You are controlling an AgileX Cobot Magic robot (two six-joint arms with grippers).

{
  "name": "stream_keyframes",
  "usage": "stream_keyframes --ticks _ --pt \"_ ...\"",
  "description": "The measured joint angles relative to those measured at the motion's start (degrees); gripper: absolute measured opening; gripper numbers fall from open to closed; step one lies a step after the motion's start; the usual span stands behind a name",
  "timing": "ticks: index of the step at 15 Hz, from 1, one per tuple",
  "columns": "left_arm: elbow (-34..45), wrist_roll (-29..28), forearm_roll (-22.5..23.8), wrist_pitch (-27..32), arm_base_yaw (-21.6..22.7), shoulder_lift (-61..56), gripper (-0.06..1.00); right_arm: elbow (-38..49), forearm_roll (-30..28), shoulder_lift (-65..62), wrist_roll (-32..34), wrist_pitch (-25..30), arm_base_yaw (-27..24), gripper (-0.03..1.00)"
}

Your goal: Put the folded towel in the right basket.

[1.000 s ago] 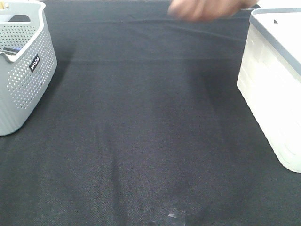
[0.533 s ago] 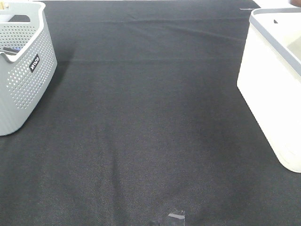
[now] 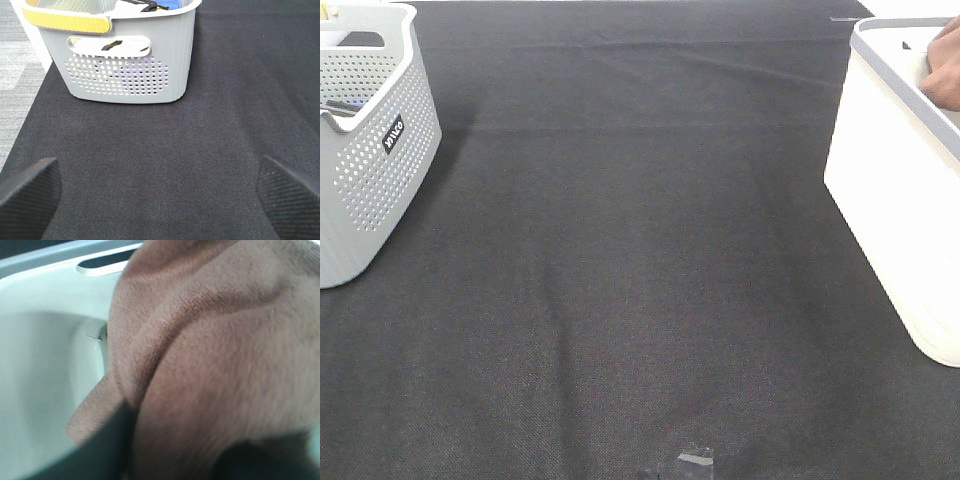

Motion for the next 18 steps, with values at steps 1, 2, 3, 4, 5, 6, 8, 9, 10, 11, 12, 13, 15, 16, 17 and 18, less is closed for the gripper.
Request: stream_keyframes --ticks 1,2,3,4,5,6,8,9,10,11,12,13,15,16,17,18 --pt "0.00 0.00 0.00 0.00 0.00 0.00 0.99 0.00 0.00 0.00 0.00 0.00 0.00 0.44" --pt "0.00 0.00 0.00 0.00 0.00 0.00 0.99 0.00 0.06 -0.06 1.15 0.00 0.00 0.72" --pt "0.00 0.00 0.00 0.00 0.00 0.00 0.99 0.00 0.06 -0.11 1.38 0.00 0.00 0.86" --pt "0.00 0.00 0.00 0.00 0.00 0.00 0.99 0.00 0.06 -0.17 1.49 0.00 0.00 0.92" --pt "0.00 0.00 0.00 0.00 0.00 0.00 0.99 0.00 -0.17 -0.17 1.55 0.00 0.00 0.95" --pt "0.00 0.00 0.00 0.00 0.00 0.00 0.99 0.00 -0.40 -0.17 1.55 0.00 0.00 0.96" --pt "0.00 0.00 0.00 0.00 0.00 0.00 0.99 0.00 -0.80 -0.52 1.49 0.00 0.11 0.97" --pt "0.00 0.00 0.00 0.00 0.00 0.00 0.99 0.00 -0.97 -1.15 1.49 0.00 0.46 0.97" --pt "0.00 0.00 0.00 0.00 0.00 0.00 0.99 0.00 -1.20 -2.29 1.49 0.00 1.15 0.97" --pt "0.00 0.00 0.00 0.00 0.00 0.00 0.99 0.00 -1.20 -3.67 1.49 0.00 2.58 0.97" --pt "0.00 0.00 0.00 0.00 0.00 0.00 0.99 0.00 -1.20 -5.50 1.60 0.00 4.18 0.97" --pt "0.00 0.00 0.00 0.00 0.00 0.00 0.99 0.00 -1.20 -7.10 1.72 0.00 5.73 0.97" --pt "0.00 0.00 0.00 0.00 0.00 0.00 0.99 0.00 -1.20 -10.71 2.18 0.06 8.71 0.97" --pt "0.00 0.00 0.00 0.00 0.00 0.00 0.99 0.00 -1.20 -12.55 2.58 0.06 10.08 0.97" --pt "0.00 0.00 0.00 0.00 0.00 0.00 0.99 0.52 -1.20 -15.07 2.64 -0.06 11.23 0.97" --pt "0.00 0.00 0.00 0.00 0.00 0.00 0.99 2.41 -1.20 -17.82 2.92 -0.06 12.32 0.97"
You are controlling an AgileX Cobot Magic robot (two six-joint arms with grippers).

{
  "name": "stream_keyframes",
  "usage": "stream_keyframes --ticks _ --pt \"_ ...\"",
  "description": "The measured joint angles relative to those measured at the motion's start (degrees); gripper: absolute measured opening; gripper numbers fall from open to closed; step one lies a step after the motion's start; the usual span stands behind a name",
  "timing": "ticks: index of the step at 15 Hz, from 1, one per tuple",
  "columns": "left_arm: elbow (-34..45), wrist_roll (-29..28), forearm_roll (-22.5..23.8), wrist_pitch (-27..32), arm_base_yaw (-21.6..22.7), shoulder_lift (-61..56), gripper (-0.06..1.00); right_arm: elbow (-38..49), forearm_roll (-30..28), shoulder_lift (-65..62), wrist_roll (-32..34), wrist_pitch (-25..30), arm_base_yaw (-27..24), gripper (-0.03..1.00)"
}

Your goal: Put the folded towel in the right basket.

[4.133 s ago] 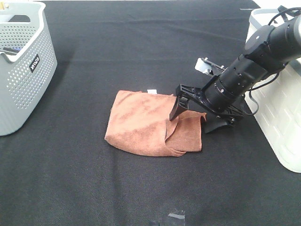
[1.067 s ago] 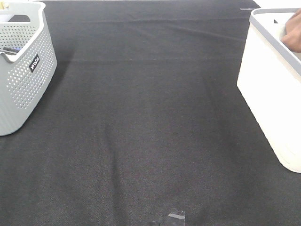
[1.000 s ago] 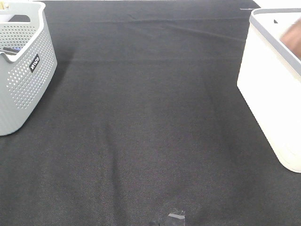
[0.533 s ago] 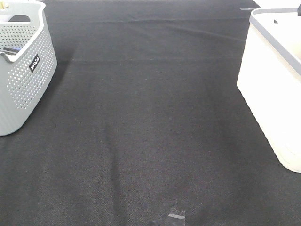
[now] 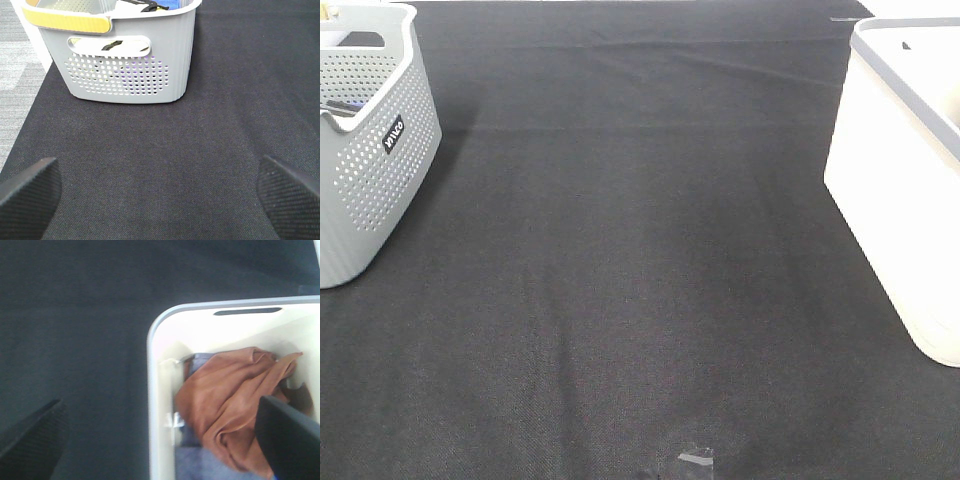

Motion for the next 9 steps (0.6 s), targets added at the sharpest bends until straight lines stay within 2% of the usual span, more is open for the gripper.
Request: stream_keyframes --ticks 2,7,8,9 --pt "0.00 0.00 0.00 0.00 0.00 0.00 0.99 6.42 0.00 -6.88 1.32 0.00 1.32 0.97" --pt "0.00 0.00 0.00 0.00 0.00 0.00 0.99 34.43 -4.41 -33.12 1.78 0.00 1.43 0.97" --pt "0.00 0.00 0.00 0.00 0.00 0.00 0.99 34.43 -4.41 -33.12 1.78 0.00 1.43 0.97" --pt "0.00 0.00 0.00 0.00 0.00 0.00 0.99 39.42 -4.53 -38.16 1.95 0.00 1.43 0.97"
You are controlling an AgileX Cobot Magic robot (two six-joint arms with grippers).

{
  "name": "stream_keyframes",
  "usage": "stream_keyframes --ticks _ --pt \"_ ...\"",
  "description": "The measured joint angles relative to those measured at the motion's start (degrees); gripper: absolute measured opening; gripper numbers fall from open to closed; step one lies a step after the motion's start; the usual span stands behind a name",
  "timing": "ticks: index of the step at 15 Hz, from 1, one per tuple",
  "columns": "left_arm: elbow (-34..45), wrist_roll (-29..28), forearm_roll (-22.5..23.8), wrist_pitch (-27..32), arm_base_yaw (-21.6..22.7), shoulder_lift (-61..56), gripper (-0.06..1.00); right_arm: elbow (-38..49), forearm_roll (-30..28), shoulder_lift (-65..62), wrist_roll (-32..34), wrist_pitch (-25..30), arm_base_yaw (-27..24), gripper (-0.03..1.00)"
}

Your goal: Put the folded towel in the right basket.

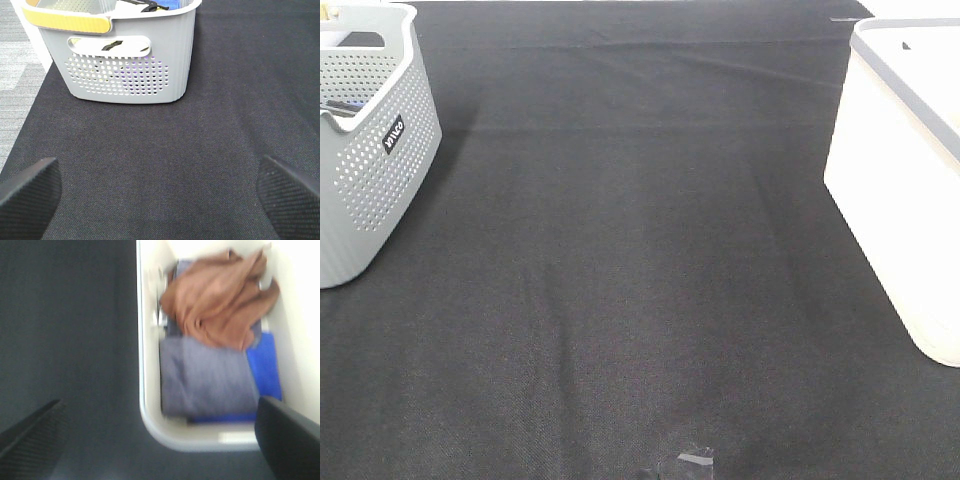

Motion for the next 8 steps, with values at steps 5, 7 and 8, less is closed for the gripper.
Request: stream_keyframes --ticks 5,7,8 --pt "0.00 0.00 0.00 0.00 0.00 0.00 0.99 25.27 -0.86 -29.05 1.26 -2.58 0.00 0.97" --pt "0.00 0.00 0.00 0.00 0.00 0.00 0.99 31.91 -0.97 -37.53 1.26 -2.75 0.00 0.97" --pt "0.00 0.00 0.00 0.00 0.00 0.00 0.99 35.41 -1.03 -41.88 1.26 -2.75 0.00 0.97"
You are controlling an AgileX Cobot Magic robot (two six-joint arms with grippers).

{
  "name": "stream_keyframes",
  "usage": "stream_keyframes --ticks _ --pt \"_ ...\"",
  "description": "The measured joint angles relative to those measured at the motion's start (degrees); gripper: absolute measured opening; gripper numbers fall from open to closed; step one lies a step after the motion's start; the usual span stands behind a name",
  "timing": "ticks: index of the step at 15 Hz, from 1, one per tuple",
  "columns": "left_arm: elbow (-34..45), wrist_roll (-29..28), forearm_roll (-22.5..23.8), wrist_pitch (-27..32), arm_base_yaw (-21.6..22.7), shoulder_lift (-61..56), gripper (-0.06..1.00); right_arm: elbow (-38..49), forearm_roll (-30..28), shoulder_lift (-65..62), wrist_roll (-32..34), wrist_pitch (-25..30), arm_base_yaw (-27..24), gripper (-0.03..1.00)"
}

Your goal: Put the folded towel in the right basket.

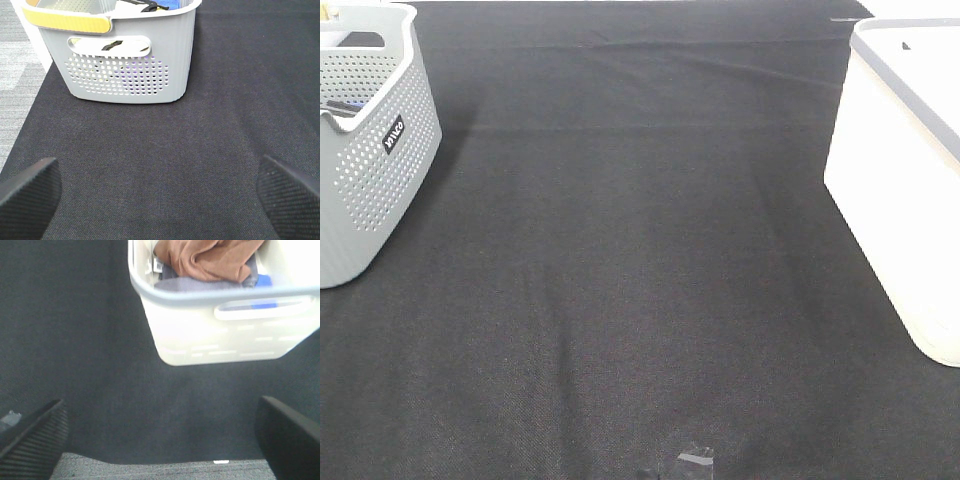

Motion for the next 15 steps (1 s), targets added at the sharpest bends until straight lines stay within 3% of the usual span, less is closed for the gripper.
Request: stream_keyframes --ticks 6,15 --pt "0.00 0.00 0.00 0.00 0.00 0.00 0.99 13.92 0.00 -18.16 0.00 -1.15 0.00 0.97" --pt "0.00 0.00 0.00 0.00 0.00 0.00 0.99 15.07 1.26 -19.94 -1.60 -3.09 0.00 0.97"
